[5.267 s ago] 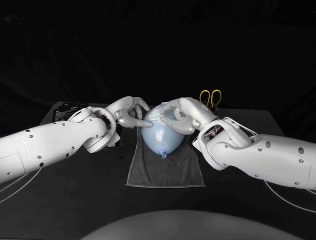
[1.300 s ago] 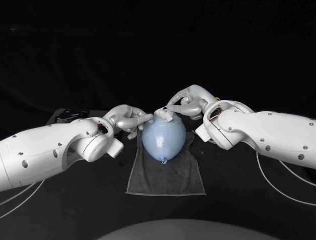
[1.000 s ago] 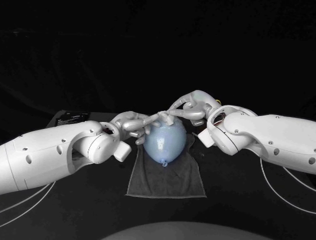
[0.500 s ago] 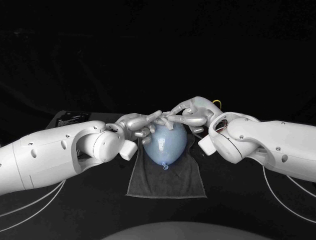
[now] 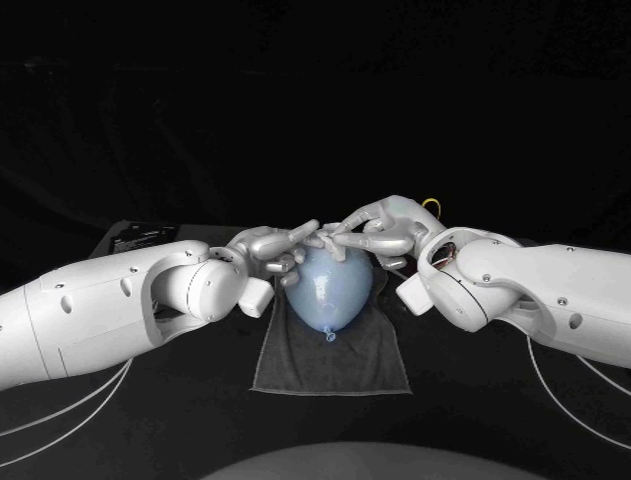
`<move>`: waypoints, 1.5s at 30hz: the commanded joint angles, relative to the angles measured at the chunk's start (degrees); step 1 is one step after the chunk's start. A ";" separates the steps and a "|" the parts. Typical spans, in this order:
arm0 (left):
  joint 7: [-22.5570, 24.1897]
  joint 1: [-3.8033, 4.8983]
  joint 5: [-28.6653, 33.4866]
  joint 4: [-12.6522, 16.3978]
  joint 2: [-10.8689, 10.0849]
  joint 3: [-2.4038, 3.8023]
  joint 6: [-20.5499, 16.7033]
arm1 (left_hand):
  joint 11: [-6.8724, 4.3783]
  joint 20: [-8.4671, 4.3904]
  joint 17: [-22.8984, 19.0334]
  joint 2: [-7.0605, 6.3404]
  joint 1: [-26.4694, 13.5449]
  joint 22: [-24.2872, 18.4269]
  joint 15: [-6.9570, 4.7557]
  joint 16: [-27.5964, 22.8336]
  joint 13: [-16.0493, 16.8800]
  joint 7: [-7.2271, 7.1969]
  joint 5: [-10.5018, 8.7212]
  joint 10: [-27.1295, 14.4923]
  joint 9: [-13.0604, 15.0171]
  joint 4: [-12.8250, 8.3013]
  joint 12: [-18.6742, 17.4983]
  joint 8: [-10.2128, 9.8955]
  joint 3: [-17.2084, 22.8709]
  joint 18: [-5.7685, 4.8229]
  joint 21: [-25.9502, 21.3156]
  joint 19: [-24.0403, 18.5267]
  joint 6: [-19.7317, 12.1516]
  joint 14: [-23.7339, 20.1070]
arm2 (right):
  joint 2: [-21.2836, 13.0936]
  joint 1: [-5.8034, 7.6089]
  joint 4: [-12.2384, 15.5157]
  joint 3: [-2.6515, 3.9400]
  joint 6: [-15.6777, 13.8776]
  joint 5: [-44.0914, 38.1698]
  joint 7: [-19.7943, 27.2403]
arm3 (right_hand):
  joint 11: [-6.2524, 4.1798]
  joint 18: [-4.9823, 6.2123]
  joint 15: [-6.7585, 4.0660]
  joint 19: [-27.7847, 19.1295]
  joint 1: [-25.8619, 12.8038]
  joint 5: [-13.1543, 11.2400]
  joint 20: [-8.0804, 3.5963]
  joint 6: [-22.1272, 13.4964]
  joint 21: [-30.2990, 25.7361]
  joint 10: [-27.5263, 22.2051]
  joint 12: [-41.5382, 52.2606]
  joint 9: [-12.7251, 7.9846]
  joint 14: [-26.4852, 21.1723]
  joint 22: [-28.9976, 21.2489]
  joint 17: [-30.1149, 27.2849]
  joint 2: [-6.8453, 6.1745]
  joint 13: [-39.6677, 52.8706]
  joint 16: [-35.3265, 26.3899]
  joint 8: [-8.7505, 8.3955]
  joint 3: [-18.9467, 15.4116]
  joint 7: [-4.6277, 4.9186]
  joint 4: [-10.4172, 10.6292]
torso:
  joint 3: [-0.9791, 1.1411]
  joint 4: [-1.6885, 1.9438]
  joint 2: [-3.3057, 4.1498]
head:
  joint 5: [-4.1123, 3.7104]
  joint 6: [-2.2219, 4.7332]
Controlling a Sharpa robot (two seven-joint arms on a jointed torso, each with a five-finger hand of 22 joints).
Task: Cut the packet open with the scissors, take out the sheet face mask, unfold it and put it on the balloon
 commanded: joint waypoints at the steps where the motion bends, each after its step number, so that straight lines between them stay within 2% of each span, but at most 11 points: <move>1: -1.14 0.08 -1.49 -0.02 0.22 0.07 -1.58 | -0.26 0.12 0.76 -1.23 2.38 -0.08 0.10 -0.33 0.65 -0.04 -0.10 0.22 0.17 -0.84 0.50 0.29 0.08 -0.49 -0.11 -0.13 0.46 2.04 | -0.10 -0.06 0.28 0.01 -0.08 0.06 1.06 | -0.26 0.34 -1.48 2.15 -0.04 0.39 -0.26 0.27 -0.17 2.30 -0.22 1.86 7.36 11.80 15.05 0.46 10.00 0.20 0.40 0.37 0.15 0.11 | -0.03 -0.01 0.02 | 0.04 0.00; 4: -1.34 0.08 -2.66 -0.06 0.26 0.07 -1.90 | -0.27 0.10 0.85 -2.63 4.12 -0.03 0.09 -0.34 0.79 -0.03 -0.11 0.03 0.24 -1.56 0.51 0.38 -0.11 -0.51 -0.07 -0.08 0.35 2.06 | -0.14 -0.08 0.36 0.01 -0.10 0.15 1.21 | -0.26 0.34 -1.48 2.15 -0.07 0.39 -0.25 0.25 -0.15 2.33 -0.18 1.88 7.36 11.81 15.05 0.46 10.03 0.20 0.43 0.38 0.15 0.12 | -0.06 -0.02 0.01 | -0.02 0.09; 5: -1.38 0.08 -2.93 -0.08 0.28 0.07 -1.94 | -0.25 0.09 0.85 -3.78 4.96 0.00 0.09 -0.35 0.97 0.00 -0.11 0.00 0.28 -2.08 0.56 0.43 -0.46 -0.52 -0.06 -0.07 0.33 2.06 | -0.15 -0.08 0.38 0.01 -0.05 0.19 1.23 | -0.26 0.34 -1.48 2.15 -0.07 0.39 -0.25 0.25 -0.15 2.33 -0.18 1.88 7.36 11.81 15.05 0.46 10.03 0.20 0.43 0.38 0.15 0.12 | -0.06 -0.02 0.01 | -0.02 0.09; 7: -1.42 0.08 -3.37 -0.12 0.32 0.07 -1.98 | -0.20 0.10 0.85 -5.01 5.44 0.18 0.13 -0.36 1.39 0.03 -0.12 0.16 0.34 -2.31 0.72 0.51 -1.09 -0.56 0.04 0.02 0.33 2.05 | -0.14 -0.09 0.44 0.00 0.18 0.25 1.22 | -0.26 0.36 -1.48 2.12 -0.08 0.39 -0.25 0.24 -0.24 2.31 -0.22 1.89 7.36 11.78 15.05 0.46 10.00 0.20 0.44 0.38 0.15 0.12 | -0.04 -0.01 0.01 | 0.01 0.13; 12: -1.19 0.08 -3.89 -0.13 0.46 0.07 -1.62 | -0.33 0.11 0.93 -5.41 3.61 0.00 0.08 -0.39 3.37 -0.23 -0.12 1.47 0.63 0.01 1.60 1.10 -3.20 -0.52 -0.04 -0.05 1.08 2.06 | 0.03 -0.14 0.46 -0.09 0.82 0.33 1.03 | -0.26 0.35 -1.48 2.13 -0.09 0.39 -0.25 0.22 -0.20 2.32 -0.19 1.90 7.36 11.79 15.05 0.45 10.03 0.20 0.46 0.39 0.15 0.11 | -0.04 0.01 0.01 | 0.06 0.10; 18: -0.58 0.08 -4.06 -0.12 0.59 0.07 -1.16 | -0.97 -0.28 1.20 -3.79 0.20 0.09 -0.43 -0.40 6.13 -1.03 -0.12 3.21 0.98 0.44 2.65 1.93 -5.82 -0.52 0.04 0.03 3.02 2.15 | 0.23 -0.25 0.22 -0.25 1.20 0.35 0.75 | -0.26 0.38 -1.47 2.08 -0.10 0.39 -0.25 0.18 -0.35 2.29 -0.25 1.93 7.36 11.75 15.05 0.43 9.98 0.20 0.51 0.42 0.14 0.09 | -0.04 0.02 0.02 | 0.19 0.06; 24: -0.27 0.08 -4.11 -0.09 0.62 0.07 -0.95 | -1.08 -0.37 1.42 -3.69 0.19 0.30 -0.53 -0.37 6.53 -1.13 -0.12 3.42 0.98 0.36 2.77 1.91 -6.16 -0.56 0.15 0.14 3.18 2.22 | 0.32 -0.36 0.10 -0.33 1.40 0.35 0.60 | -0.26 0.38 -1.47 2.08 -0.10 0.39 -0.25 0.18 -0.35 2.29 -0.25 1.93 7.36 11.75 15.05 0.43 9.98 0.20 0.51 0.42 0.14 0.09 | -0.03 0.01 0.03 | 0.24 0.03; 27: -0.35 0.08 -4.11 -0.08 0.69 0.07 -0.84 | -1.20 -0.51 1.58 -3.37 1.31 0.30 -0.66 -0.35 6.78 -1.24 -0.11 3.52 0.89 0.11 2.81 1.71 -6.29 -0.57 0.16 0.14 3.28 2.27 | 0.32 -0.39 0.18 -0.35 1.47 0.35 0.55 | -0.26 0.38 -1.47 2.08 -0.10 0.39 -0.25 0.18 -0.35 2.29 -0.25 1.93 7.36 11.75 15.05 0.43 9.98 0.20 0.51 0.42 0.14 0.09 | -0.02 -0.04 0.02 | 0.24 0.02; 29: -0.43 0.08 -4.12 -0.09 0.75 0.08 -0.77 | -1.38 -0.69 1.74 -2.16 4.53 0.33 -0.85 -0.34 7.16 -1.37 -0.09 3.66 0.70 -0.63 2.77 1.28 -5.38 -0.58 0.19 0.16 3.51 2.32 | 0.31 -0.40 0.22 -0.36 1.49 0.35 0.53 | -0.26 0.38 -1.47 2.08 -0.10 0.39 -0.25 0.18 -0.35 2.29 -0.25 1.93 7.36 11.75 15.05 0.43 9.98 0.20 0.51 0.42 0.14 0.09 | -0.03 -0.05 0.01 | 0.24 0.01; 36: -0.73 0.08 -4.25 -0.16 0.90 0.08 -0.71 | -2.00 -1.06 2.19 -0.46 10.59 0.31 -1.32 -0.30 8.47 -1.99 -0.05 4.31 0.32 -2.49 2.74 0.59 -2.42 -0.57 0.21 0.17 4.78 2.47 | 0.23 -0.44 0.49 -0.39 1.51 0.35 0.51 | -0.26 0.36 -1.47 2.09 -0.12 0.39 -0.25 0.13 -0.29 2.29 -0.24 1.97 7.36 11.77 15.05 0.43 9.99 0.20 0.57 0.45 0.14 0.07 | 0.00 -0.01 0.00 | 0.33 0.00; 45: -0.96 0.08 -4.66 -0.34 1.08 0.08 -0.88 | -2.26 -1.41 2.69 -0.62 12.84 0.71 -1.62 -0.24 10.23 -2.22 -0.05 5.52 -0.07 -3.14 2.93 -0.16 0.05 -0.66 0.44 0.41 5.87 2.65 | -0.13 -0.52 1.29 -0.44 1.83 0.35 0.30 | -0.26 0.36 -1.47 2.09 -0.12 0.39 -0.25 0.13 -0.29 2.29 -0.24 1.97 7.36 11.77 15.05 0.43 9.99 0.20 0.57 0.45 0.14 0.07 | -0.04 -0.04 0.00 | 0.32 -0.11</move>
